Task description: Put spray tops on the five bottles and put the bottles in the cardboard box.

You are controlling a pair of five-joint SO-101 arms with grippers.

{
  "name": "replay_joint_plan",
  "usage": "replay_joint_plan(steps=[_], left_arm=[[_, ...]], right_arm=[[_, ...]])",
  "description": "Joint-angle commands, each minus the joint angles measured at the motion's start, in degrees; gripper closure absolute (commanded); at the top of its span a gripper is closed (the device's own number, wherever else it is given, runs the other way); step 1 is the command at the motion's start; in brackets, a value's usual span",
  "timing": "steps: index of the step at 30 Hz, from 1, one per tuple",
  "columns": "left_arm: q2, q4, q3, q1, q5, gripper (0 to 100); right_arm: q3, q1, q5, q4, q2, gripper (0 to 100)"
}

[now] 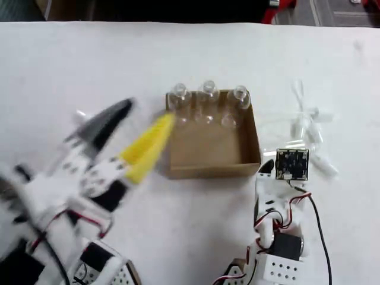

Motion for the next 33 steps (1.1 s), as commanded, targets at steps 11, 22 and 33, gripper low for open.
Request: replay_joint_plan(steps=[11, 22, 33], left_arm=[[-1.3, -0.6, 21.8, -21.5, 1.0, 79], [-1.1, -30.9, 47.8, -23.2, -3.2, 81], [-1.0, -30.9, 48.5, -23.0, -2.2, 92]], right_arm=[[0.5, 4.8, 0.0, -4.5, -0.4, 98.3], [-5.6, 2.0, 1.4, 1.0, 0.0, 93.7], [-22.5, -16.0, 11.1, 15.5, 0.0, 98.1]])
